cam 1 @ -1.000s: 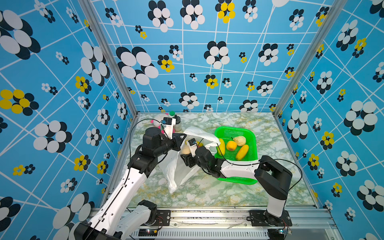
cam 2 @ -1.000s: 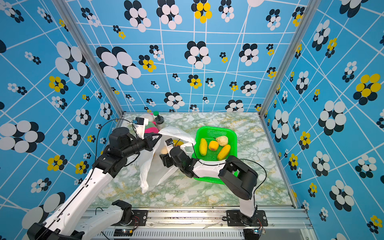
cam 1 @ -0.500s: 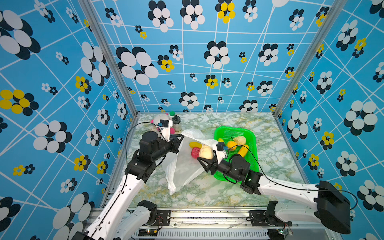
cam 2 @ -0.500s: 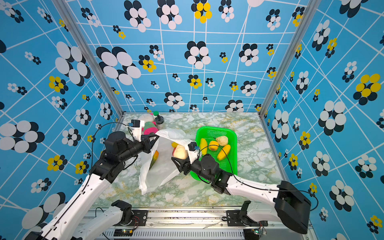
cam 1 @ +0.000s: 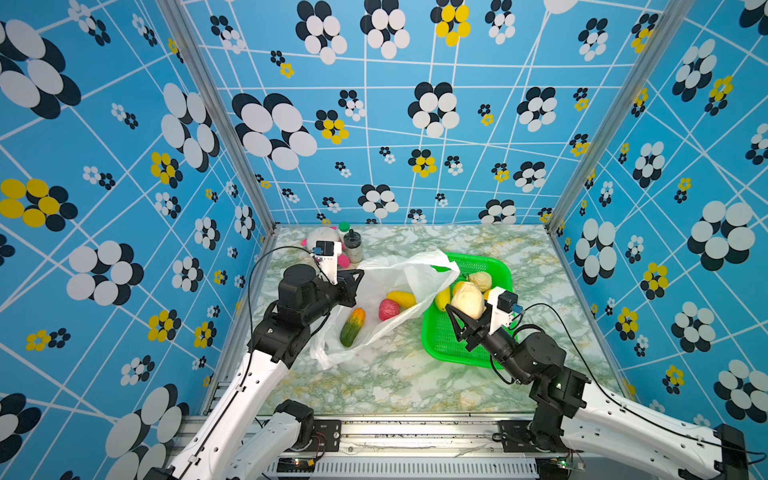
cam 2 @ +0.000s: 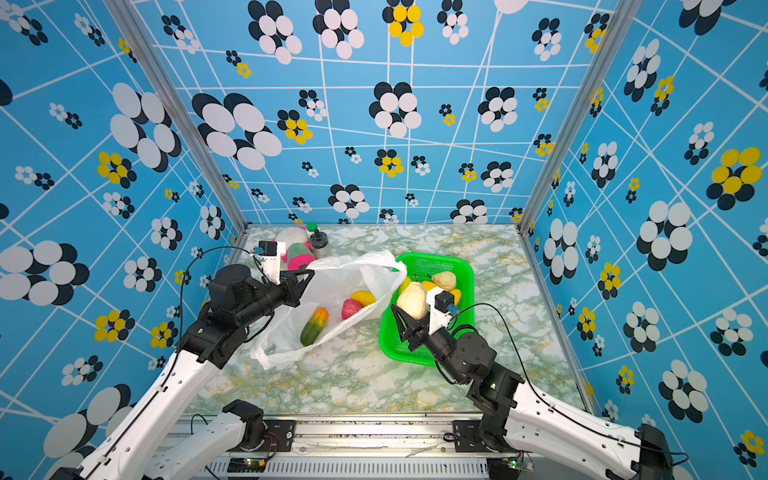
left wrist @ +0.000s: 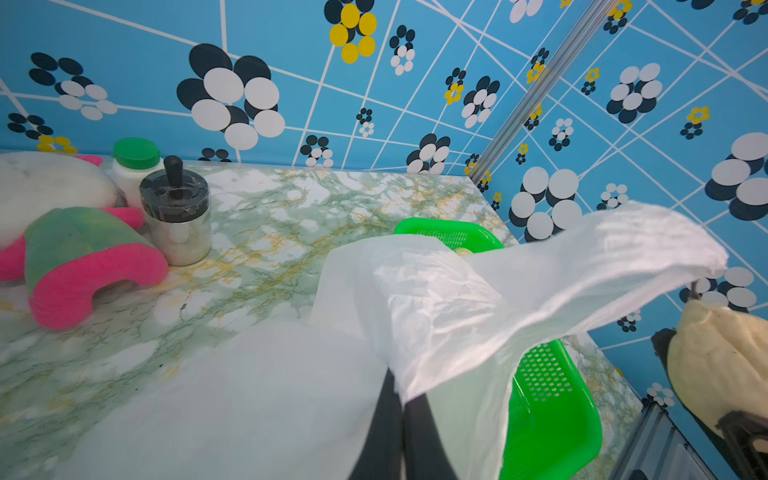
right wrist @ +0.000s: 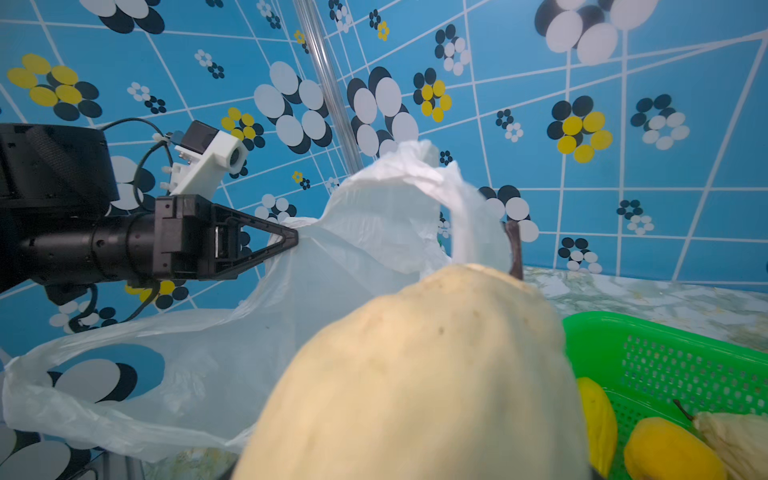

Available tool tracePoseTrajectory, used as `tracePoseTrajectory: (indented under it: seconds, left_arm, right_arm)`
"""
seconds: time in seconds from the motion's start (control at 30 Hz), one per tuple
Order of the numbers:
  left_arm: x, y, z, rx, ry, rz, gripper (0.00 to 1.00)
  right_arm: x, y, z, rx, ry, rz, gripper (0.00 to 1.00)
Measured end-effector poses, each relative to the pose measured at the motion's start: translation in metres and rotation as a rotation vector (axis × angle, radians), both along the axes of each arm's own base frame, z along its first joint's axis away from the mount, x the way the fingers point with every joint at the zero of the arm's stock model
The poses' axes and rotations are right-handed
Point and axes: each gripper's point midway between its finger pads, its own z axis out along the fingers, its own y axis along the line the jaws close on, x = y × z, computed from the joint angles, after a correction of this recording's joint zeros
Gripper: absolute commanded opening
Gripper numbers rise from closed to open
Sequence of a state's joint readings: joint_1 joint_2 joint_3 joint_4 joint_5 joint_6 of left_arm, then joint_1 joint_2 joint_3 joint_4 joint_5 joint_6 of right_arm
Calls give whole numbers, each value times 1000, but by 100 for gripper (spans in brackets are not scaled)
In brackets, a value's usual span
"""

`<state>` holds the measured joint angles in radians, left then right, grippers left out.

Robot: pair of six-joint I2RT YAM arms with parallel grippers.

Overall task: Untie the knot of the plastic bag and take out the fruit
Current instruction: 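Carry the pale pear out of the bag over the green basket and lower it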

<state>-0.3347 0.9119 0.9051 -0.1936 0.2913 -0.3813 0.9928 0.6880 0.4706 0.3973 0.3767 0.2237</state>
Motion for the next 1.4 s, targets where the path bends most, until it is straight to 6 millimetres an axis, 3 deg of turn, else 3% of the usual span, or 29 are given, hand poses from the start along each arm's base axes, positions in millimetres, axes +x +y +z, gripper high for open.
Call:
tracePoseTrajectory:
  seconds: [0.2,0.37,0.5,0.6,0.7,0.8,0.87,0.97,1.07,1.27,1.4]
  left_arm:
    - [13,0,-15,18,56,29,0]
    - [23,2,-15,24,68,60,0]
    - [26,5,-10,27,59,85,0]
    - [29,10,-9,35,52,114,0]
    - [32,15,-8,46,46,142,0]
    - [36,17,-3,48,38,160,0]
    - [40,17,2,48,31,171,0]
    - [42,18,5,45,28,183,0]
    - [42,18,6,32,33,187,0]
    - [35,1,14,-57,50,99,0]
    - [31,-13,18,-120,80,31,0]
  right_arm:
    - [8,7,-16,-59,36,-12,43]
    - [1,35,-30,-107,65,120,43]
    - [5,44,-37,-126,84,130,46]
    - [24,40,-45,-152,123,39,46]
    - [58,31,-57,-170,203,-96,45]
    - [94,13,-85,-175,320,-235,41]
    - [115,-2,-117,-190,422,-320,37]
    - [128,-18,-168,-246,566,-406,34]
    - [124,-25,-199,-302,654,-435,47]
    - [124,-26,-199,-298,674,-444,63]
    - [123,-26,-196,-266,658,-442,95]
